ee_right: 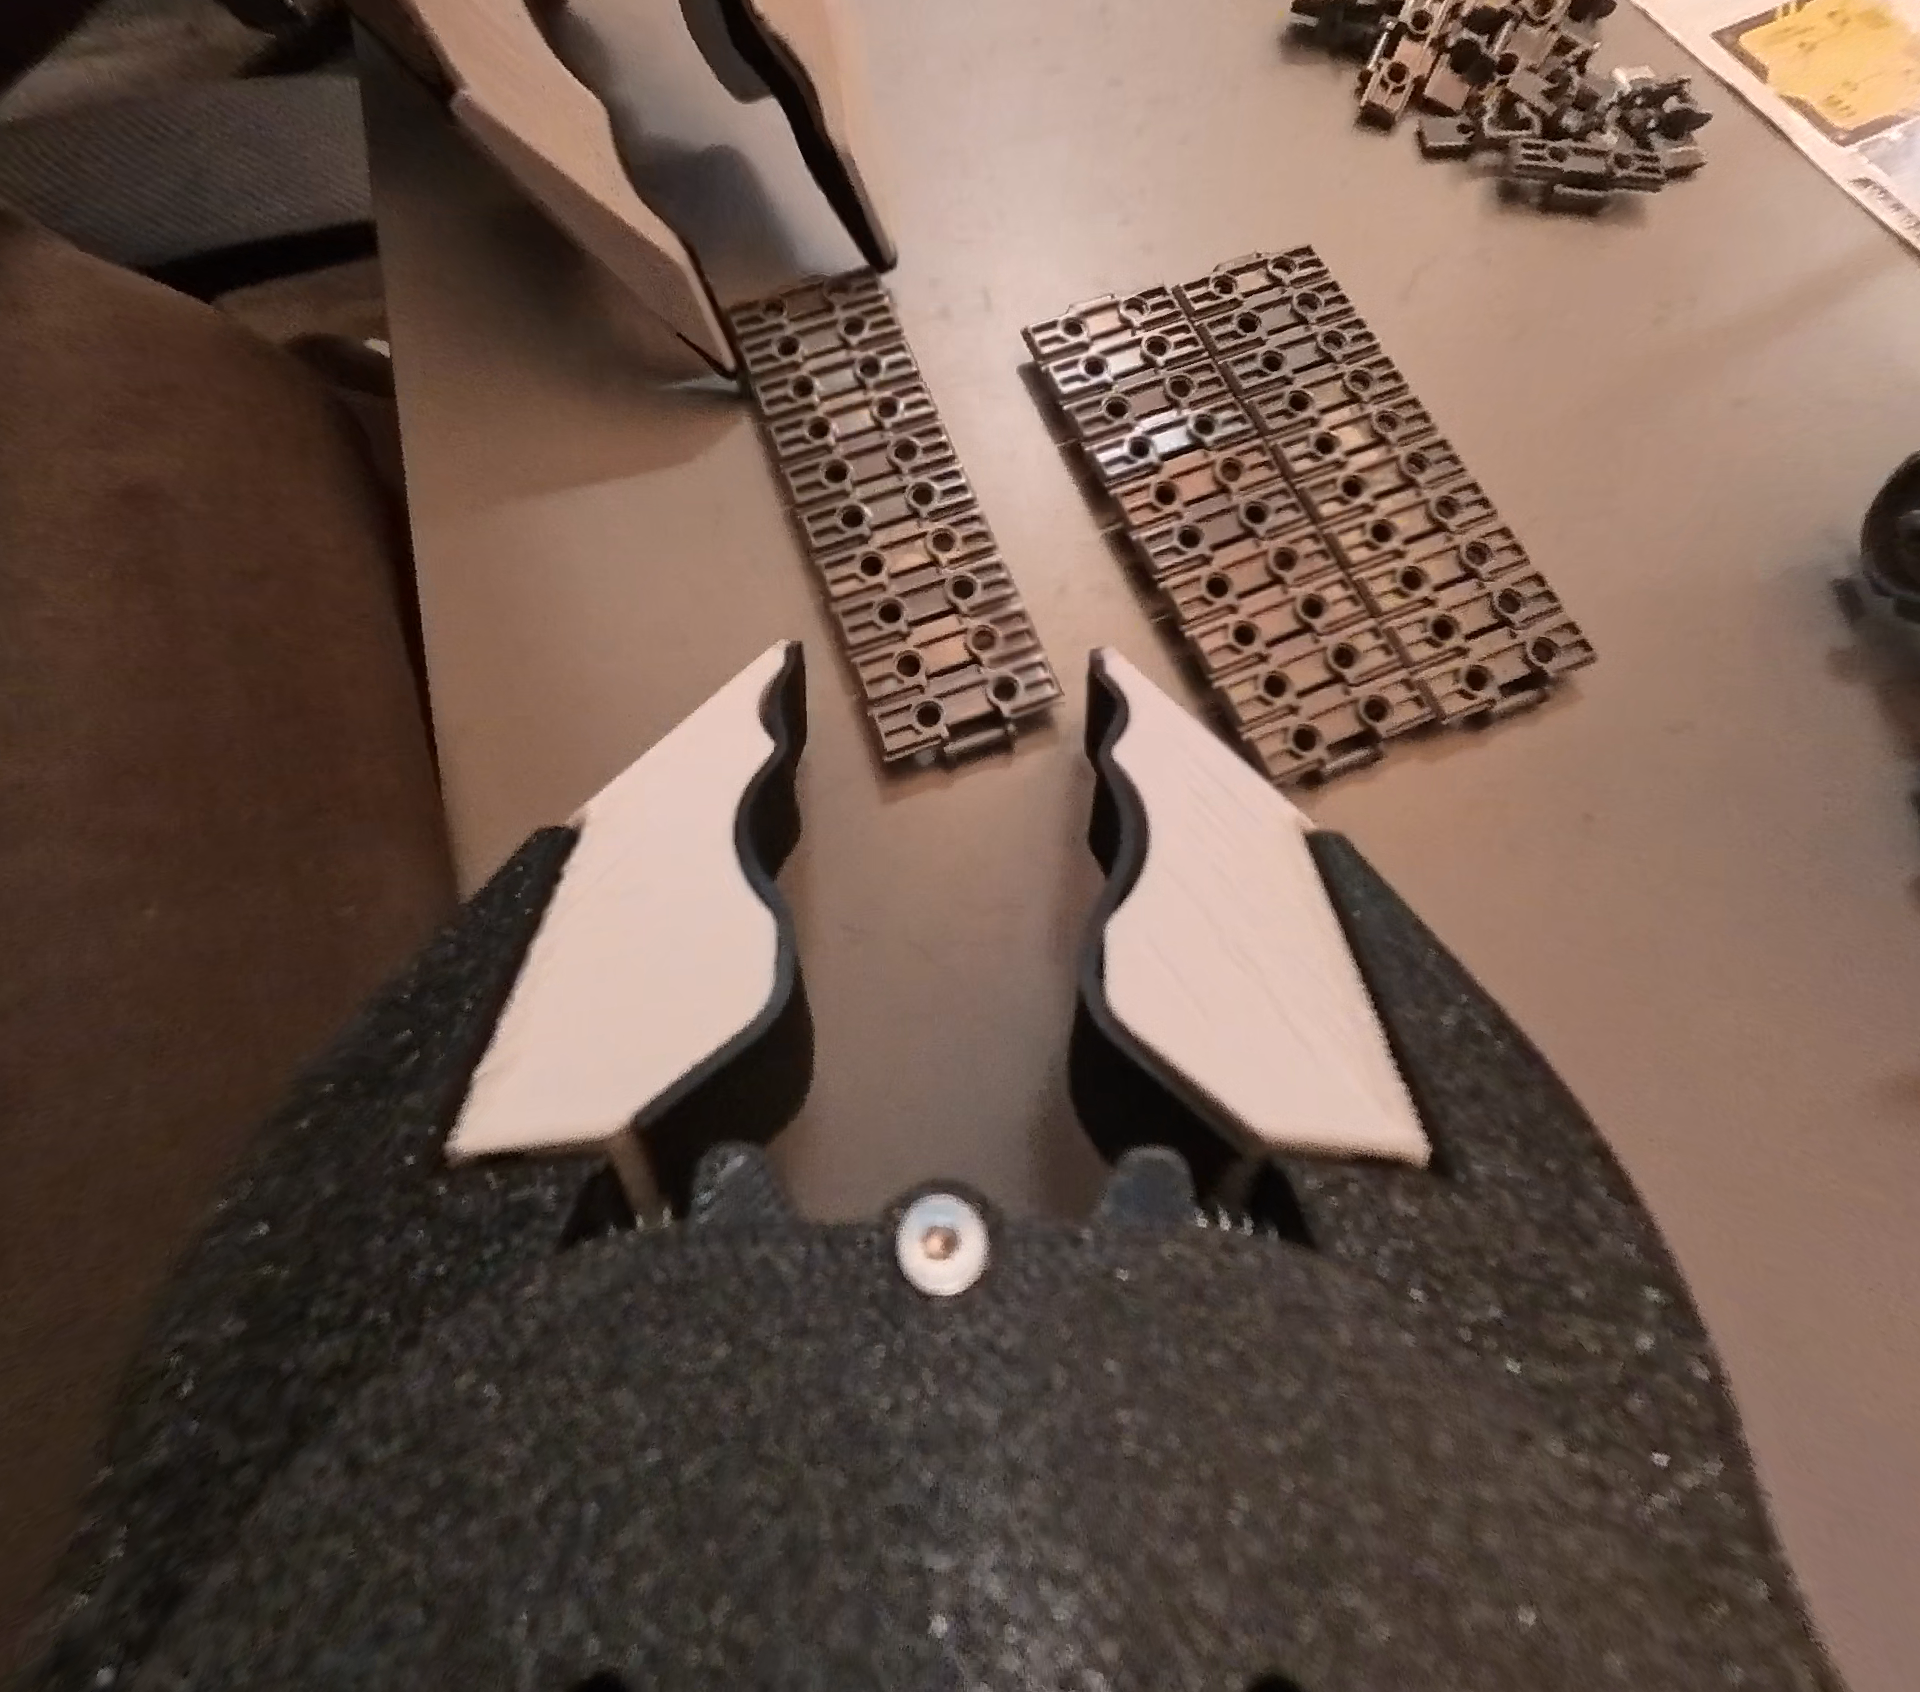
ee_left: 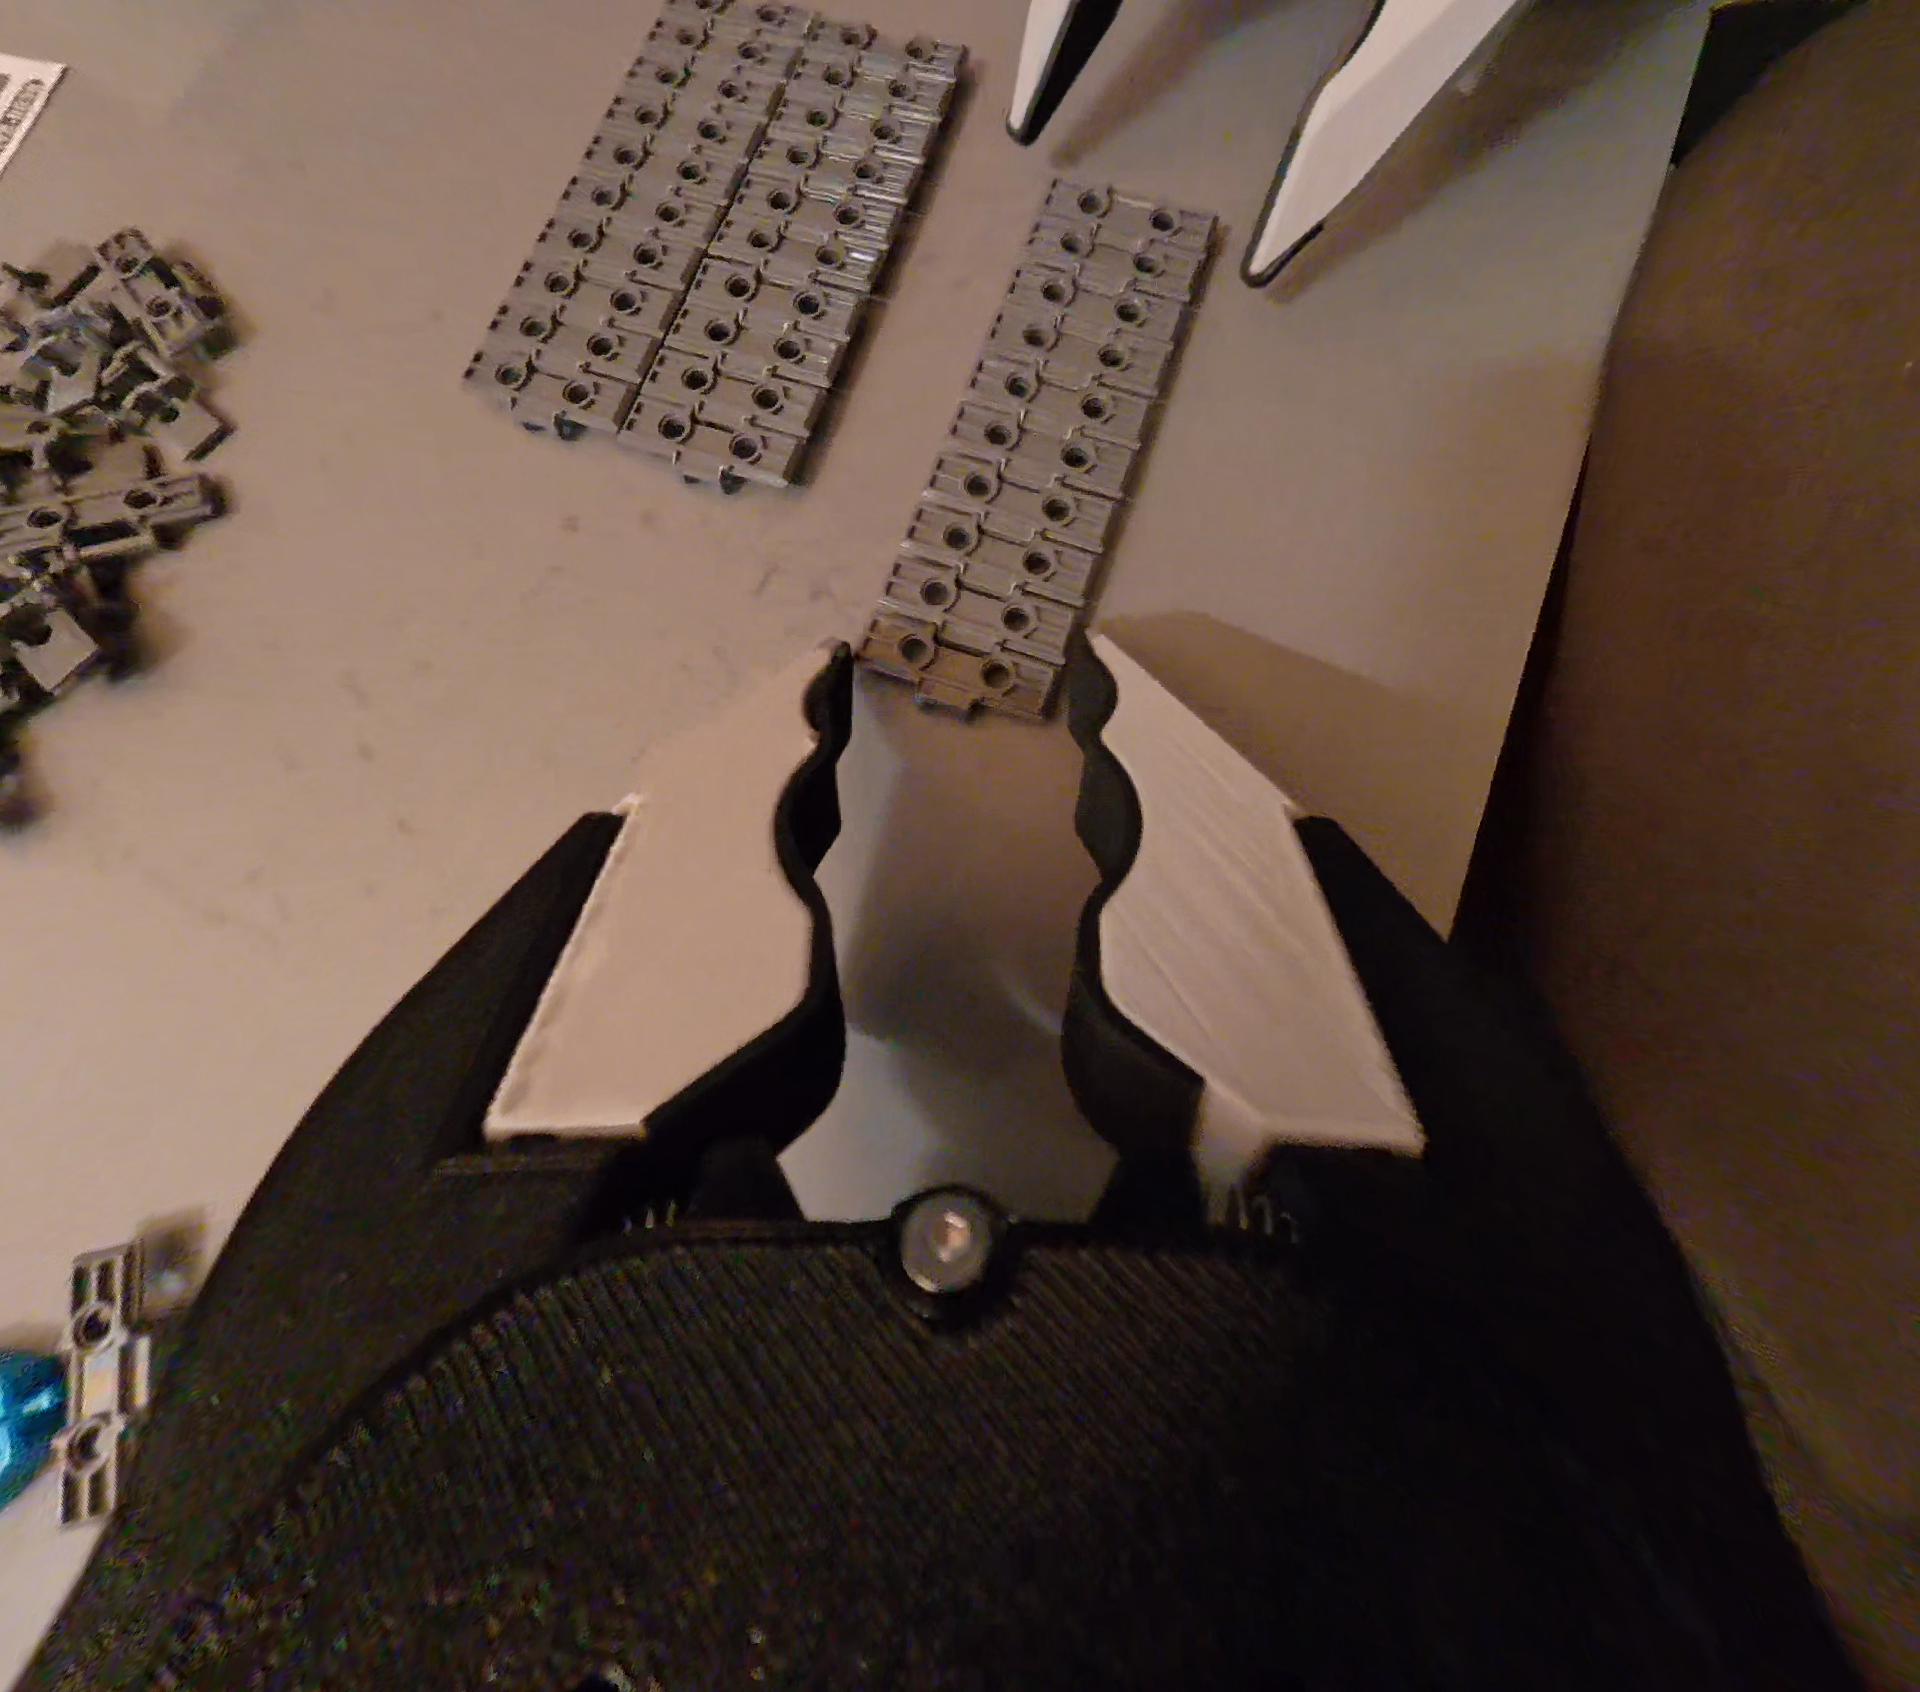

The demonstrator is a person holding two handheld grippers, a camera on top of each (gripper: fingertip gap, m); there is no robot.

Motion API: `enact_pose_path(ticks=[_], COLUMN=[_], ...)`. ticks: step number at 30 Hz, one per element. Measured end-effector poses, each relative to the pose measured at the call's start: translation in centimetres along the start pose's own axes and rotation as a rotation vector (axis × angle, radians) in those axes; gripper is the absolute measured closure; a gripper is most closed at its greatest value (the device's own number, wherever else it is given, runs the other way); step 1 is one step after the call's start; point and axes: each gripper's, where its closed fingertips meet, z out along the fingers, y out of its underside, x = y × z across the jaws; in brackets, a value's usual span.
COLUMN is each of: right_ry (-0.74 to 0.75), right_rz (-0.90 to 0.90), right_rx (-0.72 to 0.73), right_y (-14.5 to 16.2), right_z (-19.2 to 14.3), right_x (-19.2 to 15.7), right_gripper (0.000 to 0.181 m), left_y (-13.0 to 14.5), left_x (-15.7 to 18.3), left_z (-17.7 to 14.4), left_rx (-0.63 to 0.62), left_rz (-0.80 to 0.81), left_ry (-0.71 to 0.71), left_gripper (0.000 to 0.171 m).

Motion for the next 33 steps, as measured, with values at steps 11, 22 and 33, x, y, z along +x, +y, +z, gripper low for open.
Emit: enact_pose_path(ticks=[11,22,33], right_ry=[0.17,0.204,0.171], right_rz=[0.005,0.004,0.025], right_rx=[-0.036,-0.049,-0.038], right_y=[1.5,1.6,2.2], right_z=[-1.2,-1.1,-2.2], right_x=[2.5,2.9,2.7], right_gripper=[0.142,0.136,0.145], left_y=[-1.8,-1.8,-1.8], left_x=[-0.6,-0.8,-0.8], left_z=[2.5,2.7,2.7], left_rx=[-0.026,-0.029,-0.03], left_rz=[-0.008,-0.02,-0.035], left_ry=[-0.058,-0.061,-0.048], left_gripper=[0.132,0.136,0.135])
